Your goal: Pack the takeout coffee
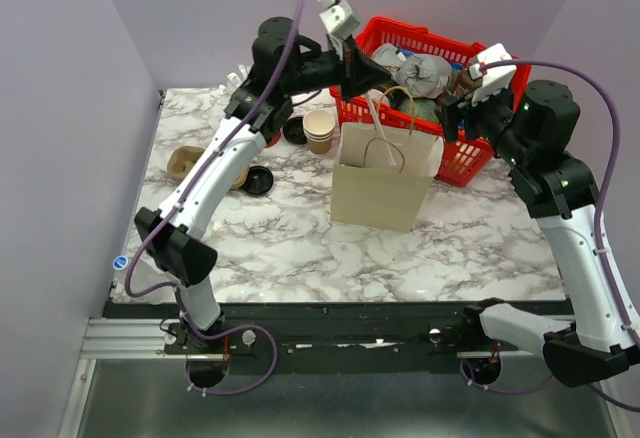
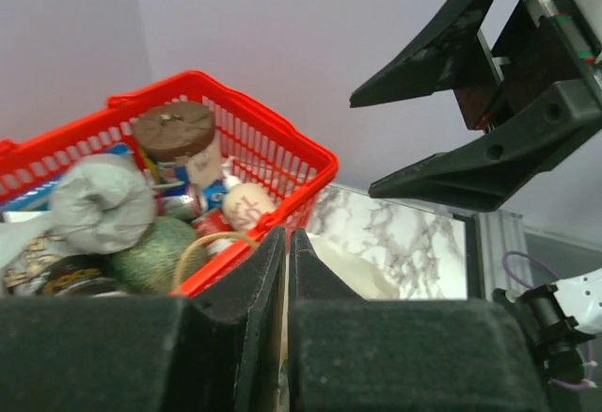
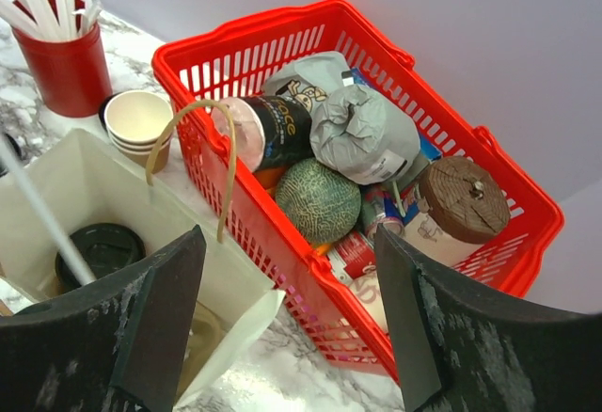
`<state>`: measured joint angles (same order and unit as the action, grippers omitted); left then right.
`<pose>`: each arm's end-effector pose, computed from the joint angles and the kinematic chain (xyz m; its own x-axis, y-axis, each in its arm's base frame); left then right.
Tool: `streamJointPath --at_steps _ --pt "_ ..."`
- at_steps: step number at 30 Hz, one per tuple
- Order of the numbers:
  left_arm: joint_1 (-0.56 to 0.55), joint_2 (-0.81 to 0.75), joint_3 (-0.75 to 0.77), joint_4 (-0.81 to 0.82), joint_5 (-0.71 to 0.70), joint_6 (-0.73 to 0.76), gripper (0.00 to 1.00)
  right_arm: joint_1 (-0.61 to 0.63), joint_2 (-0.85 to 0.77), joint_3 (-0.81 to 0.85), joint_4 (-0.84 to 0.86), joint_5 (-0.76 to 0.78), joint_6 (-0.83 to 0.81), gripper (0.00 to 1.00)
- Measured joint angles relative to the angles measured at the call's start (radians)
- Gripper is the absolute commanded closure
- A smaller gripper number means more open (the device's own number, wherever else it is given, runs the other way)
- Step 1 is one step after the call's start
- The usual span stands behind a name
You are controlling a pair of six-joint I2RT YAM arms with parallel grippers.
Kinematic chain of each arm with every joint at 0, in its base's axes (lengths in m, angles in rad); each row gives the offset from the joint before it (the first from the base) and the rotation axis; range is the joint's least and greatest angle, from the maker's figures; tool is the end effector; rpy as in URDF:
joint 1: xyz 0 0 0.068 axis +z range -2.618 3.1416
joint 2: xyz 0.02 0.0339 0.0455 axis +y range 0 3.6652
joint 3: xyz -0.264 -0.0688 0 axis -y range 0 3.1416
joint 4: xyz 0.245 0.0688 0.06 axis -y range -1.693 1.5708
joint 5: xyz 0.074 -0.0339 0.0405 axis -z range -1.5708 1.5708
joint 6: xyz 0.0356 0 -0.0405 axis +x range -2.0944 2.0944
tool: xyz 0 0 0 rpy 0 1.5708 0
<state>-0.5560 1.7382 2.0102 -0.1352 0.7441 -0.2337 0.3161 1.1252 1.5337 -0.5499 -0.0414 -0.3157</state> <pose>0.3127 -0.2227 0.5111 -0.1092 -0.1327 -0.9851 0.9590 0.2467 -0.1396 0.2046 0.0685 0.4887 -0.0188 -0.3325 -0.9429 -0.3739 0.8770 -0.3018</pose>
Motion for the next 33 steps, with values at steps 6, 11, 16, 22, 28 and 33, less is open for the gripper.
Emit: streamJointPath --at_steps 6,11,16,22,28,33 --pt "-0.097 0.125 0.068 -0.003 -0.043 0.004 0.16 -0.017 -0.006 -0.006 -0.013 0.002 0.000 0.15" --pt "-0.110 0.148 0.117 -0.040 -0.126 0.053 0.01 -0.023 0.026 0.013 -0.043 0.001 0.002 0.12" --pt "-0.053 0.106 0.138 -0.055 -0.190 0.098 0.01 -0.024 0.034 0.024 -0.092 -0.010 0.005 0.05" --pt "0.116 -0.057 -0.023 -0.066 -0.229 0.089 0.01 -0.023 0.038 0.075 -0.151 0.036 0.055 0.02" --pt "0.284 -0.183 -0.215 -0.100 -0.275 0.112 0.01 -0.024 0.050 0.129 -0.163 0.214 0.131 0.00" --pt "0.369 -0.214 -0.317 -0.153 -0.320 0.138 0.01 -0.024 0.046 0.117 -0.168 0.267 0.158 0.00"
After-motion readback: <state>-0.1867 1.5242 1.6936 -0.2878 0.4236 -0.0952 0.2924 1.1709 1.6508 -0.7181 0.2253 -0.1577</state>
